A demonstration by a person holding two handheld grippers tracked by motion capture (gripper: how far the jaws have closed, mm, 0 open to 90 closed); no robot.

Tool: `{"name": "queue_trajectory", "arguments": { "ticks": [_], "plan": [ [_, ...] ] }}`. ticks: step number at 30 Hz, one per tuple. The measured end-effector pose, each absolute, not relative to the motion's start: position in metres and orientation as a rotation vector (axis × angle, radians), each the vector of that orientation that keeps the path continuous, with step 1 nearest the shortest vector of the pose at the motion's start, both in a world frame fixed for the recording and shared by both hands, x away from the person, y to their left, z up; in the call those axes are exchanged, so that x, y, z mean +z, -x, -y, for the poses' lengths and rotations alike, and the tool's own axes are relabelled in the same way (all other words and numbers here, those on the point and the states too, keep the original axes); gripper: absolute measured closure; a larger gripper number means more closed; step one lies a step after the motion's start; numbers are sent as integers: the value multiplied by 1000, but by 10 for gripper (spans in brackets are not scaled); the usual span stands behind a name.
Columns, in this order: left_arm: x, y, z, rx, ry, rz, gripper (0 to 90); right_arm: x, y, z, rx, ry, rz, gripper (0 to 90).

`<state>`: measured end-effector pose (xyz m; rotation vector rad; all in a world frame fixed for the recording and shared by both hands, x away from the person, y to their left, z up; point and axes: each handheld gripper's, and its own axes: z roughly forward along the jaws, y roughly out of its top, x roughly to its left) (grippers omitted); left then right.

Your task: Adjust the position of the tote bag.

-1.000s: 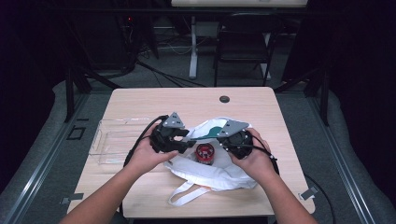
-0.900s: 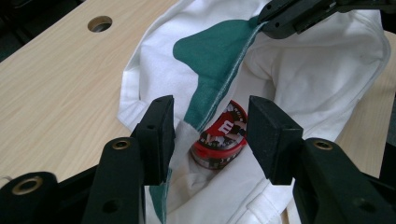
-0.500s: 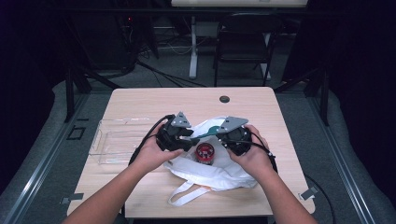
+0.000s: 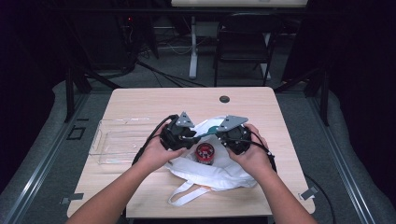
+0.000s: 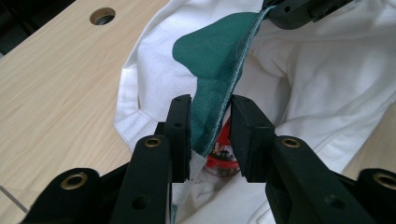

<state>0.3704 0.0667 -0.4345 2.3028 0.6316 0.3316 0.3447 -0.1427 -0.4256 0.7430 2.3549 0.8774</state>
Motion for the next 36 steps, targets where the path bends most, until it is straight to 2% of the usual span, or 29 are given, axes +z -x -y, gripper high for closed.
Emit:
{"name": "queue_trajectory", "arguments": {
  "ticks": [9,17,36],
  "plan": [
    [-433,-369,-63,380,-2297,-639,808,-426,-346,141,897,-778,-2342,885],
    [-431,-370,-59,413,-2300,-648,851,-427,-348,141,904,-805,-2332,884],
    [-429,-379,-53,450,-2299,-689,882,-429,-348,139,930,-843,-2319,885]
  ]
}}
